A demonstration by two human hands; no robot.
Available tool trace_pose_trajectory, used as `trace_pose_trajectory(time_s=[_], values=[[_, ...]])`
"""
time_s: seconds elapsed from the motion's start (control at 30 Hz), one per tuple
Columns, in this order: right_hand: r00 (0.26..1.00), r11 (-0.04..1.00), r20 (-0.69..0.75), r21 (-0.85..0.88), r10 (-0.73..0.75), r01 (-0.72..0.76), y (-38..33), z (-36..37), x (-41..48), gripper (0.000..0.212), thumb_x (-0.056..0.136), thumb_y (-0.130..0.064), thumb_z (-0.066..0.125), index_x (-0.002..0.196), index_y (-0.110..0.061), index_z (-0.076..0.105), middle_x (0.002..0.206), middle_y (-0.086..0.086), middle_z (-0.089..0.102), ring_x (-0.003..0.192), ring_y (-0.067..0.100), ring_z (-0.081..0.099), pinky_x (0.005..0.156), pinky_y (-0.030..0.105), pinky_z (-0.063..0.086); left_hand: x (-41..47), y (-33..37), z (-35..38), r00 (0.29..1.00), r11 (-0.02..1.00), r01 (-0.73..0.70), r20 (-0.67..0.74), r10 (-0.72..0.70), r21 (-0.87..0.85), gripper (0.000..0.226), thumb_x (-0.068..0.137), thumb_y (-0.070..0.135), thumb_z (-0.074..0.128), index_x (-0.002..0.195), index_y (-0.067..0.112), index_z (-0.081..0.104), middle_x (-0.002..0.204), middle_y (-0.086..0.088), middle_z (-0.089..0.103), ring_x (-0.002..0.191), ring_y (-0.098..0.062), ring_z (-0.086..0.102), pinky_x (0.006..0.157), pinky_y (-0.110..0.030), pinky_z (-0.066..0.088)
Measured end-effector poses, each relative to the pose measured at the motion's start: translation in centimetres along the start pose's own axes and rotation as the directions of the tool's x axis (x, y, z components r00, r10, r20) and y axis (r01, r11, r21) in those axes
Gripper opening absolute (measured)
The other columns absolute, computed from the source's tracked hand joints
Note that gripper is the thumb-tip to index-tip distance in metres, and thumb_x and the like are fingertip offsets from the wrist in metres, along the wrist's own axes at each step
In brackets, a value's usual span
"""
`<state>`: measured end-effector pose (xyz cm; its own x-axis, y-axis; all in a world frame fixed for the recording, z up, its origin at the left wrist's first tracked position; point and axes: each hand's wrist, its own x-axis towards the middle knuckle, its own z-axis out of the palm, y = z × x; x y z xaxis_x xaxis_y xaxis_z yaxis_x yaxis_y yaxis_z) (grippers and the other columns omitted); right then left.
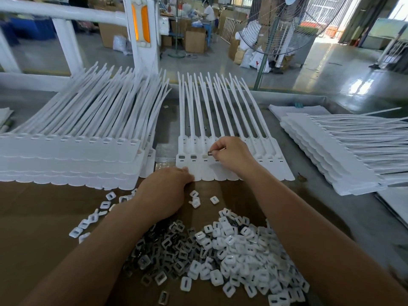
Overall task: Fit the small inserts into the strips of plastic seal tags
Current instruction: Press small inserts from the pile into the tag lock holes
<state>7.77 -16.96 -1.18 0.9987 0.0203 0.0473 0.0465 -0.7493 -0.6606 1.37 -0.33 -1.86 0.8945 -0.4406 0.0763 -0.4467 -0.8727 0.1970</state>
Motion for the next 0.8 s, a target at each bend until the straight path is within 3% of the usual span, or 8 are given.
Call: trace_pose_trajectory(time_s=[0.23,0.4,0.5,0.8], values=[[1.000,0.998,-0.031,-0.066,0.002,-0.004,0.3,1.3,1.0,0.022,0.084,-0.005,0.055,0.079,-0.015,0.073,0.081,-0.009,0.058,0.077,0.006,0.048,0.057,0.015,0.033,0.1,0.1,0.0,1.000,1.000,0.002,-0.014,-0.001,0.022,0.040,0.091,0.010,0.037,0.125,0.025,0.053,0.135,0.002,0.047,0.118,-0.016,0.047,0.093,-0.028,0.039],[0.998,0.990,-0.055,-0.137,0.019,-0.027,0.3,1.8,1.2,0.019,0.085,-0.010,0.054,0.085,-0.007,0.073,0.099,0.006,0.065,0.090,0.015,0.056,0.076,0.030,0.048,0.1,0.1,0.1,1.000,0.999,-0.007,-0.019,0.008,0.039,0.037,0.091,0.012,0.037,0.121,0.023,0.054,0.128,0.002,0.052,0.113,-0.016,0.050,0.089,-0.027,0.041],[0.996,0.979,-0.057,-0.190,0.061,-0.071,0.2,2.1,1.7,0.019,0.087,-0.017,0.055,0.092,-0.006,0.069,0.106,0.008,0.061,0.100,0.021,0.055,0.088,0.039,0.049,0.1,0.1,0.1,1.000,0.999,-0.007,-0.016,0.008,0.036,0.039,0.091,0.011,0.037,0.123,0.024,0.053,0.131,0.002,0.050,0.115,-0.015,0.049,0.091,-0.027,0.040],[0.990,0.974,-0.039,-0.178,0.133,-0.138,-0.2,2.2,1.8,0.023,0.083,-0.022,0.062,0.102,-0.009,0.068,0.113,0.006,0.060,0.106,0.022,0.054,0.092,0.039,0.047,0.0,0.1,0.0,1.000,1.000,-0.008,-0.013,0.008,0.025,0.041,0.090,0.011,0.037,0.126,0.025,0.052,0.135,0.002,0.047,0.118,-0.015,0.047,0.093,-0.027,0.039]])
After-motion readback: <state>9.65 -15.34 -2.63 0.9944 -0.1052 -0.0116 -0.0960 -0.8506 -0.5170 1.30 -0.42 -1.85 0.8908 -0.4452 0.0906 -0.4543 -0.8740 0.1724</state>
